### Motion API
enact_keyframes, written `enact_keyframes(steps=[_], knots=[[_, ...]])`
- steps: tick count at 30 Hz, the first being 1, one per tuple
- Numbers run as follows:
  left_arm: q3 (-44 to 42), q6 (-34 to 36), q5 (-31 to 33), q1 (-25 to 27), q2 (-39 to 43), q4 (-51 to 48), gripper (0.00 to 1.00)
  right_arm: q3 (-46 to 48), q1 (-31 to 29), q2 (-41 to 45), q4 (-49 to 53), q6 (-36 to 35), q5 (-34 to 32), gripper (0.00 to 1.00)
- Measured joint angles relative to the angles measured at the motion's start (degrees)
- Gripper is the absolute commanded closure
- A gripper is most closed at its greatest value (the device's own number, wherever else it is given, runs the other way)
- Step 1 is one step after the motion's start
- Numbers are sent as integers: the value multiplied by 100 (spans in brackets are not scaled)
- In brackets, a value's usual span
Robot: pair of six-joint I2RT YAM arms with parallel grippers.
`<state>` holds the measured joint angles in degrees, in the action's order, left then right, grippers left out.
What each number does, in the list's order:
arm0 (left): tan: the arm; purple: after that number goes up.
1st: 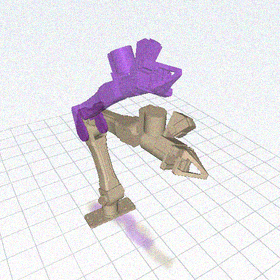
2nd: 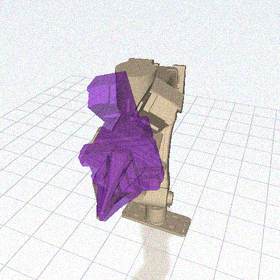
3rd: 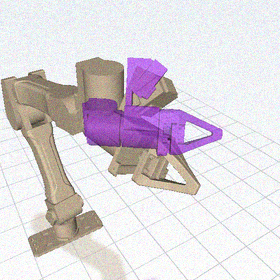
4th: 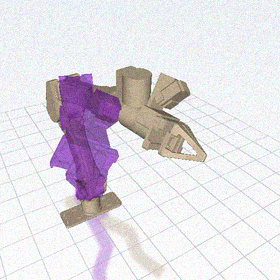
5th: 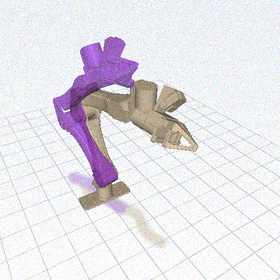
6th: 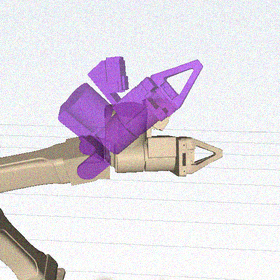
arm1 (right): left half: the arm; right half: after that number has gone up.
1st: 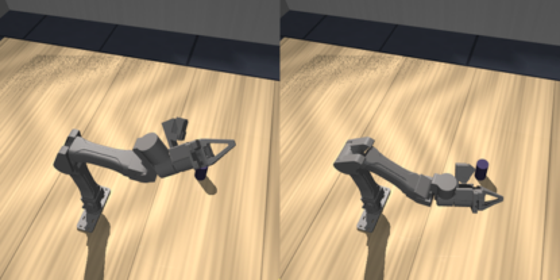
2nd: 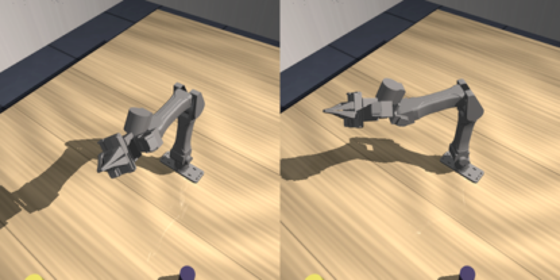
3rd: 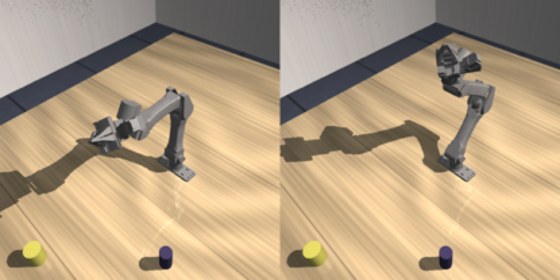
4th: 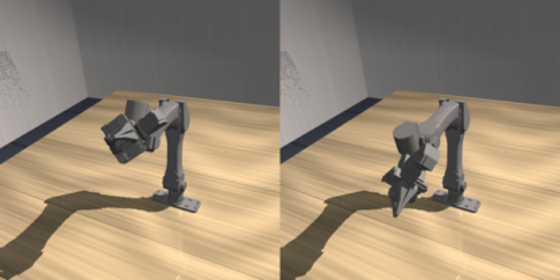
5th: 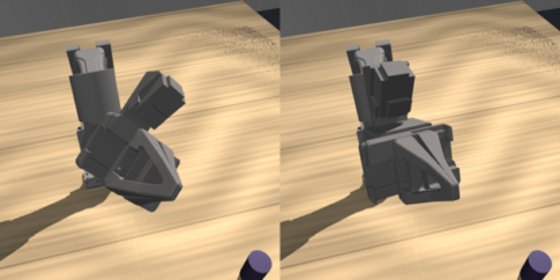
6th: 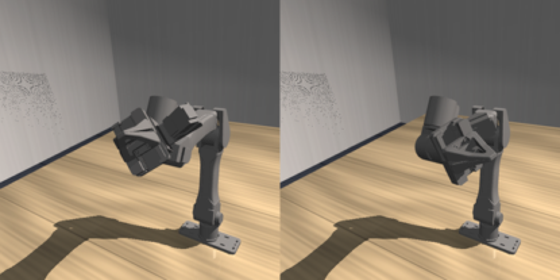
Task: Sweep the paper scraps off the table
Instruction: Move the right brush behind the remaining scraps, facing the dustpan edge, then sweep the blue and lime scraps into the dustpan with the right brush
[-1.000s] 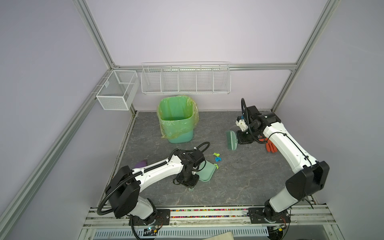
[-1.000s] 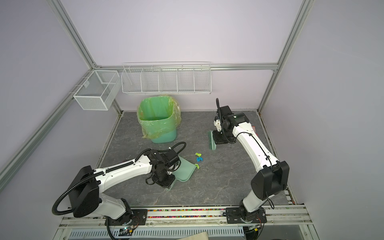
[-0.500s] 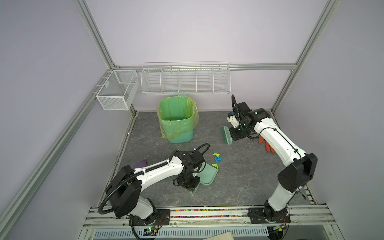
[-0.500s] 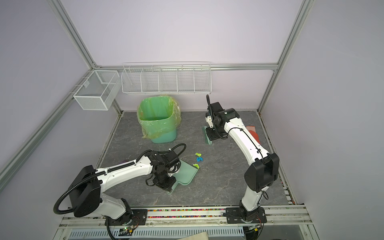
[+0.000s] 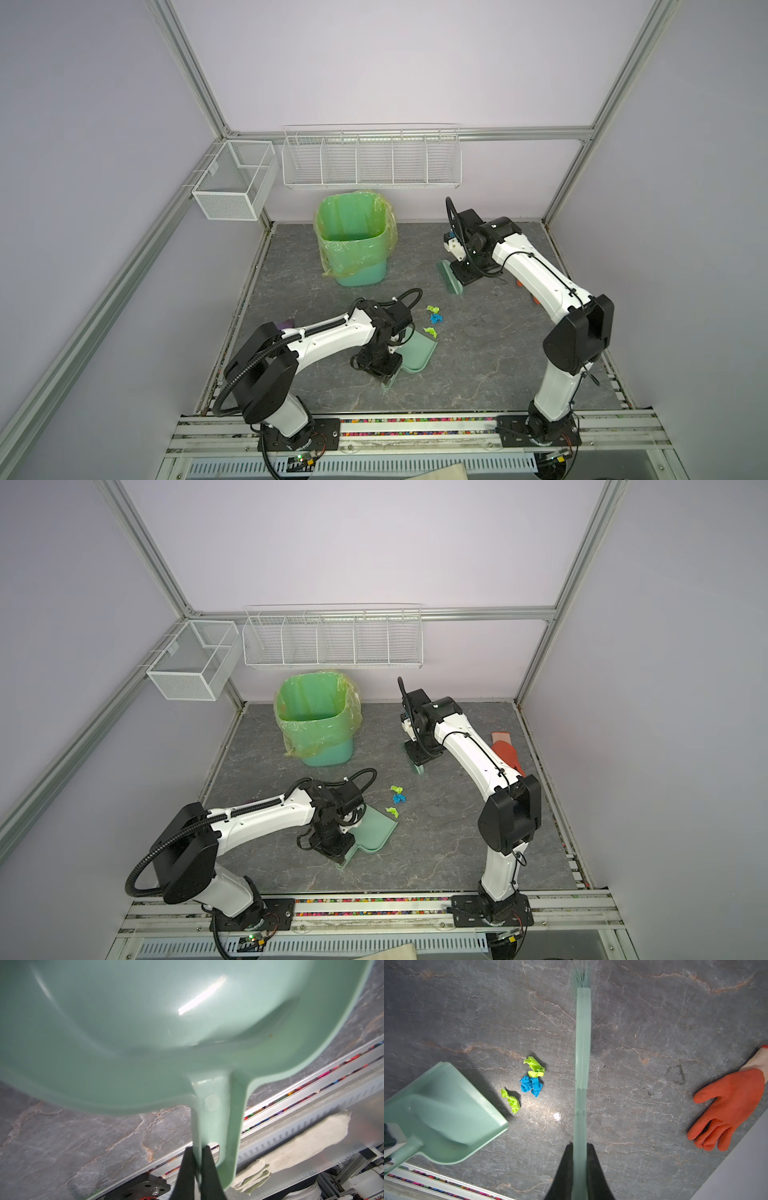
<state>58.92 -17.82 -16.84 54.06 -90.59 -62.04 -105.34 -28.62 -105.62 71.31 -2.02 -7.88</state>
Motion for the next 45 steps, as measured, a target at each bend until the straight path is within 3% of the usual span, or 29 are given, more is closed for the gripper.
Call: enact_keyframes(steps=[28, 39, 45], knots=[[673, 229, -55, 0, -789, -358, 100, 44, -339, -328, 37, -404, -111, 93], [1357, 411, 11, -103, -1349, -586, 100, 669, -726, -227, -87, -356, 39, 93], [1480, 503, 22, -267, -1480, -732, 100, 1322, -962, 417, -234, -140, 367, 93]])
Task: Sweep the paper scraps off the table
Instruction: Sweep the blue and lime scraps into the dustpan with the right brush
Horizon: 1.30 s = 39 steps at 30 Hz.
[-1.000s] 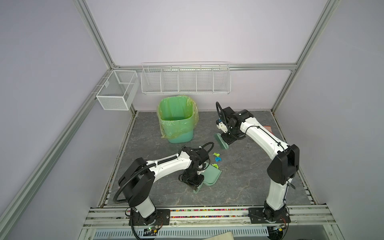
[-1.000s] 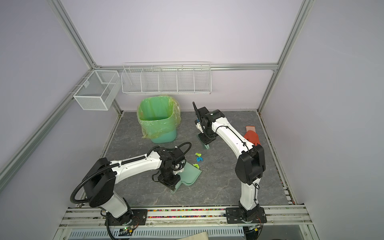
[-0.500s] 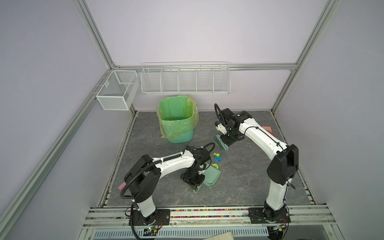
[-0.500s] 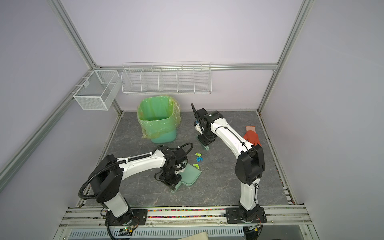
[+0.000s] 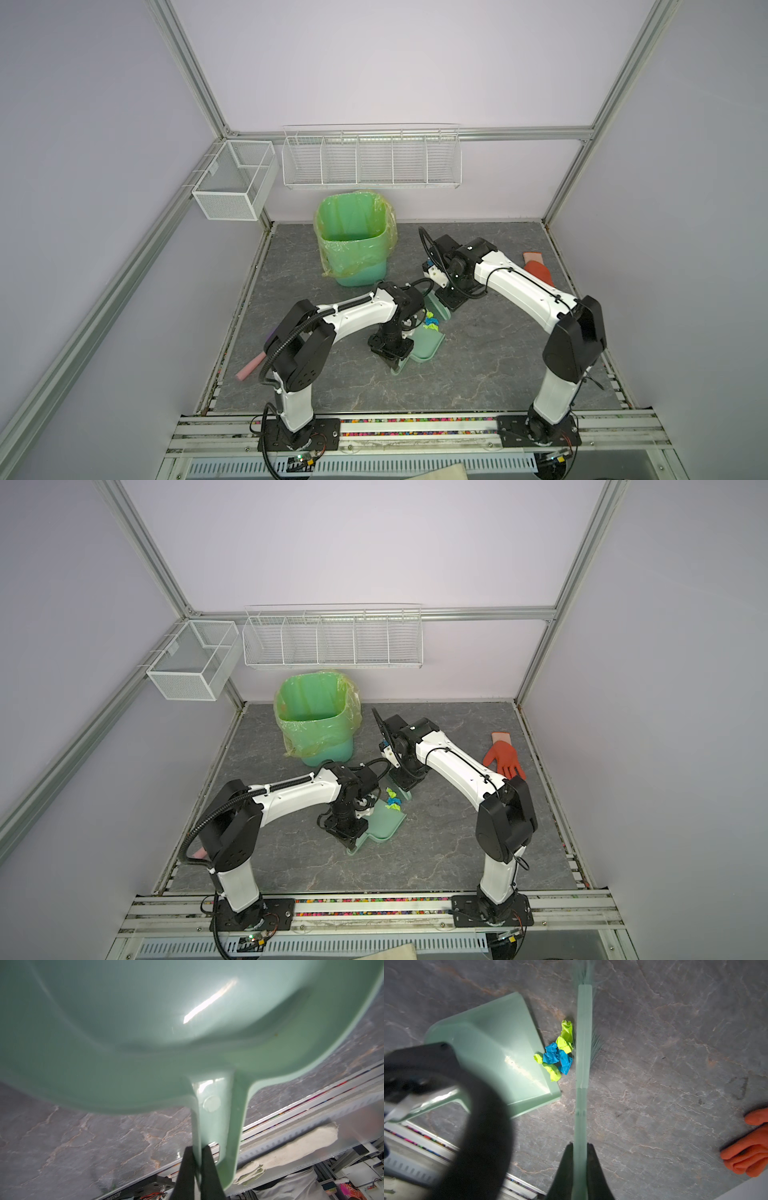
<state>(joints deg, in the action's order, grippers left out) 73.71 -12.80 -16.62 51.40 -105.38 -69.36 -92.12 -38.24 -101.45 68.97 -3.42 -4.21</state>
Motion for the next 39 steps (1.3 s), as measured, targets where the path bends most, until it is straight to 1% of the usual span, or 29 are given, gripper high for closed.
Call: enact_keyframes(steps=[9, 14, 19, 31, 37, 39], knots=[[0, 9, 35, -26, -4, -66, 100, 931, -280, 1019, -317, 505, 863, 93], [0, 4, 87, -87, -7, -33, 100, 986, -358, 1440, -365, 734, 1137, 93], [0, 7, 214, -101, -2, 24, 100, 984, -306, 1513, -365, 1036, 1075, 93], [-98, -2, 535, -101, 177, 291, 100, 946, 214, 1703, -566, 1613, 758, 93], [-90, -2, 872, -105, 205, 356, 100, 855, 422, 1711, -717, 1749, 525, 93], [-48, -13, 1029, -105, 216, 352, 100, 837, 575, 1711, -710, 1788, 326, 93]])
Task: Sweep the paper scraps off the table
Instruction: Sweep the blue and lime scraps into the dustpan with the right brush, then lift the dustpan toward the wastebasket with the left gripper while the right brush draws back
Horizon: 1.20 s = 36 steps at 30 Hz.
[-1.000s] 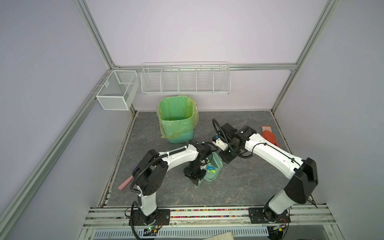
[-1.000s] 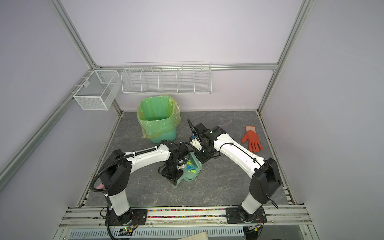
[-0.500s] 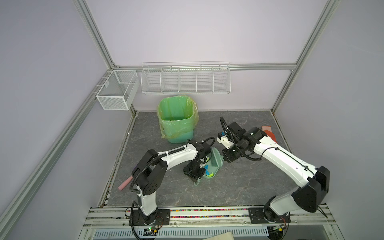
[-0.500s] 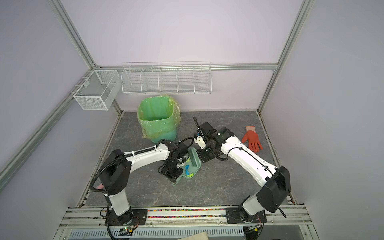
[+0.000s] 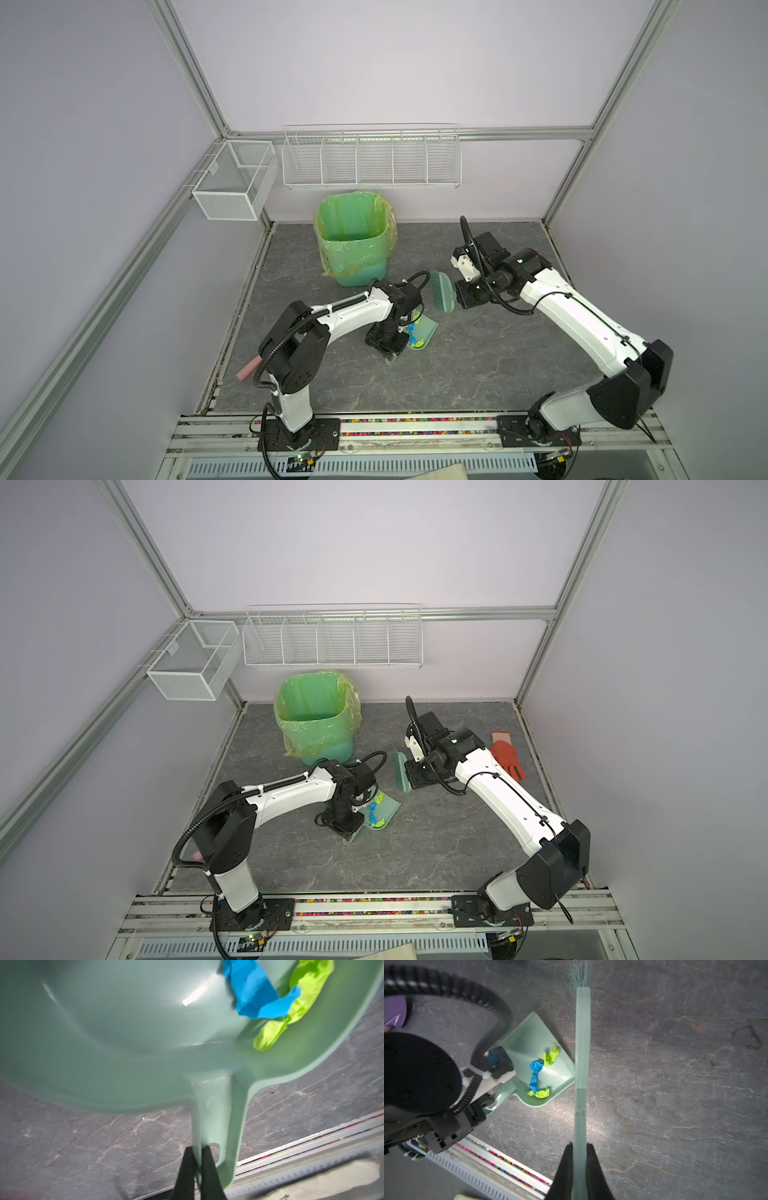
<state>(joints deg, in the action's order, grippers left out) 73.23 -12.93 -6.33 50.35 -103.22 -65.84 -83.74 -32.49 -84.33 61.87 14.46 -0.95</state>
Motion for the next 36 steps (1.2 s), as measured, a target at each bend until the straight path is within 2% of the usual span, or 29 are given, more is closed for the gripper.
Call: enact_keyframes(steps=[7, 25, 36], knots=[[186, -7, 306, -17, 199, 96, 100, -24, 511, 42, -13, 74, -291, 93], [874, -4, 791, -96, 356, 50, 100, 328, 514, 162, -407, 490, -260, 93], [1670, 17, 979, -96, 358, -31, 100, 468, 514, 376, -551, 625, -114, 93]])
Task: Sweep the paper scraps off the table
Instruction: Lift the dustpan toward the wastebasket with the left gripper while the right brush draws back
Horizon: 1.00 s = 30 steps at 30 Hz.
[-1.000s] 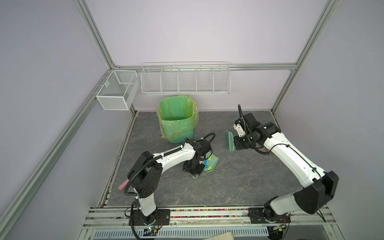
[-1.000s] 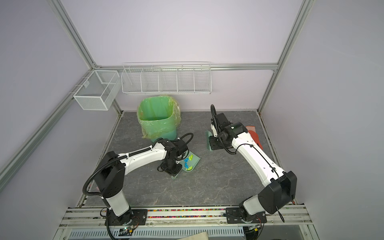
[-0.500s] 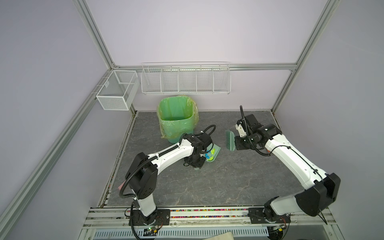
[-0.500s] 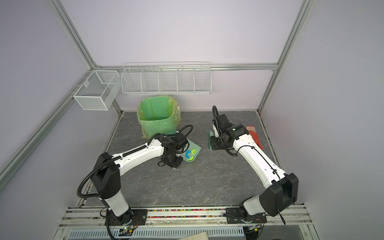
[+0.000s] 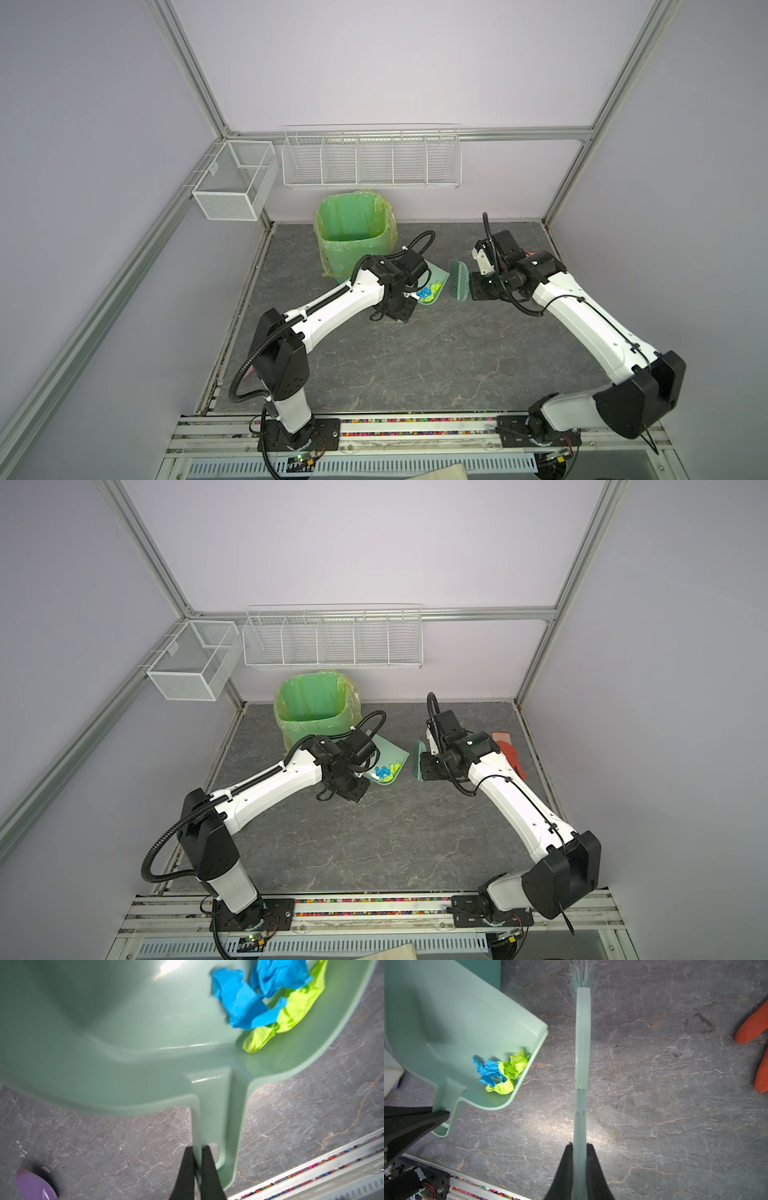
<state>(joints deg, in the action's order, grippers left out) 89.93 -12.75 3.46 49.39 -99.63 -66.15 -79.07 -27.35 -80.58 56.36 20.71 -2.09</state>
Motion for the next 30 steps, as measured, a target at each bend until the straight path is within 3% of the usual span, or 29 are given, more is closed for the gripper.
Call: enact_keyframes(steps=[10, 22, 30], knots=[[479, 68, 52, 0, -79, -166, 100, 236, 0, 227, -192, 149, -37, 93], [1113, 240, 299, 0, -249, -542, 100, 450, 63, 758, -339, 199, -538, 93], [1665, 282, 785, 0, -249, -984, 100, 710, 66, 782, -352, 205, -564, 93]])
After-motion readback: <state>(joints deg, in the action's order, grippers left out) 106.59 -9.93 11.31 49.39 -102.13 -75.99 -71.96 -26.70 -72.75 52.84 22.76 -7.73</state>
